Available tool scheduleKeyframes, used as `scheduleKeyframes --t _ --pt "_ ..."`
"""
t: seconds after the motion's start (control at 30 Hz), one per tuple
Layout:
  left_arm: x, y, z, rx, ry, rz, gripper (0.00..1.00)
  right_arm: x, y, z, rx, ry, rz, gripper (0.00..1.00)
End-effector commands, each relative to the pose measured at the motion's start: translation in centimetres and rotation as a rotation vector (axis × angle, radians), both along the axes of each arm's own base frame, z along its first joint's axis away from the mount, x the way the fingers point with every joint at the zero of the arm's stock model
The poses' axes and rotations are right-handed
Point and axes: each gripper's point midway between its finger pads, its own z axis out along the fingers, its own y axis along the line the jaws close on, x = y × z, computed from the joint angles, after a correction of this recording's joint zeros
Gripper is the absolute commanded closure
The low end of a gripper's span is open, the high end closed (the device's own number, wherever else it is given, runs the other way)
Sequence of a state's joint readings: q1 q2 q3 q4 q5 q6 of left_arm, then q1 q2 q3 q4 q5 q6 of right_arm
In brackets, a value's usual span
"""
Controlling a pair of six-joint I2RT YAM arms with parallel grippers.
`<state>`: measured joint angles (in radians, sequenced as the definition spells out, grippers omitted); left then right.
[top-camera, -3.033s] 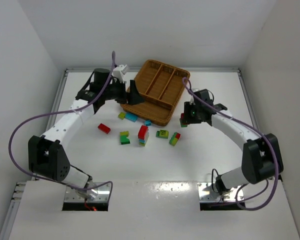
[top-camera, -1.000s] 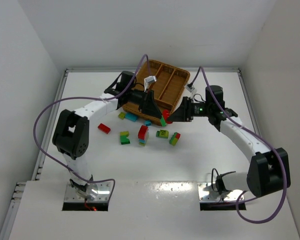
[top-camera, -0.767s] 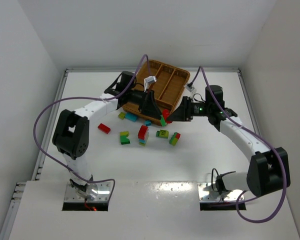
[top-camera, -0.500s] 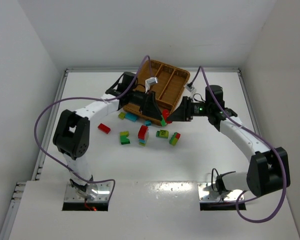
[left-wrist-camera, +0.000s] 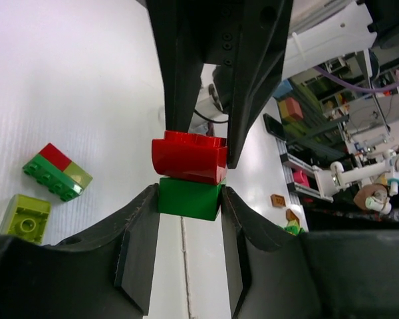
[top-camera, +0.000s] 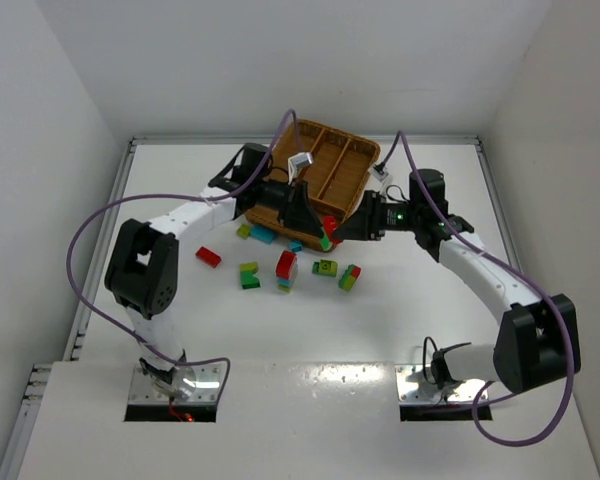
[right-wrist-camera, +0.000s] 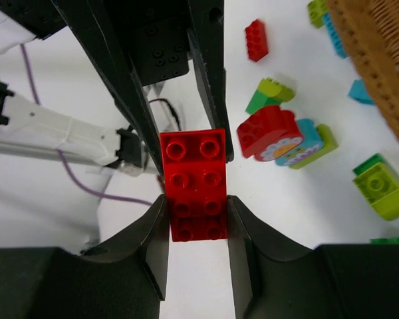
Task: Sort the legos into containers by color
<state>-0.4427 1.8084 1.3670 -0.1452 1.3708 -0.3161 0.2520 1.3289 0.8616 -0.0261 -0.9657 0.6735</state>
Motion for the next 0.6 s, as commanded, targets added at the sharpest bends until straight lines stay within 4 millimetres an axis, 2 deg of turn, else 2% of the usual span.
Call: scheduleKeyframes --t 0.0,0.1,0.3,0.37,0.4,0.43,0.47,0.5,0.53,0.57 --pt "1.5 1.6 1.6 -0.015 -0.068 0.073 1.00 2.2 -1.1 1.4 -0.071 -0.092 -0.114 0.86" --pt "2.2 1.8 0.9 0.010 -0.043 0.119 1.00 2.9 -1.7 1.6 -0.107 -0.110 -0.172 0.87" --pt "4.7 4.2 0.7 0.039 -0.012 0.238 1.00 4.1 -3.1 2.3 -0.157 -0.133 -0.284 0.87" --pt "7.0 5.1 0.0 0.092 0.007 0.363 1.00 4.5 -4.0 1.3 -0.220 -0.089 -0.333 0.87" --pt "8.6 6.2 -0.1 0.122 0.037 0.445 1.00 5.6 -4.7 1.0 -0.266 -0.090 -0.384 0.87" --pt "10.9 7.3 -1.3 0.197 0.040 0.578 1.00 5.8 -5.1 0.9 -0.286 -0.083 -0.409 0.87" --pt "12.1 8.1 -1.8 0.243 0.052 0.644 1.00 5.8 -5.3 0.2 -0.319 -0.055 -0.422 0.86" --pt "12.5 8.9 -2.7 0.317 0.091 0.707 1.00 6.7 -6.1 0.0 -0.358 -0.057 -0.478 0.84" --pt "15.0 10.5 -3.3 0.393 0.056 0.837 1.00 7.0 -6.5 0.1 -0.375 -0.058 -0.502 0.84" --pt "15.9 11.2 -4.0 0.432 0.056 0.884 1.00 7.4 -6.8 -0.1 -0.390 -0.052 -0.517 0.84"
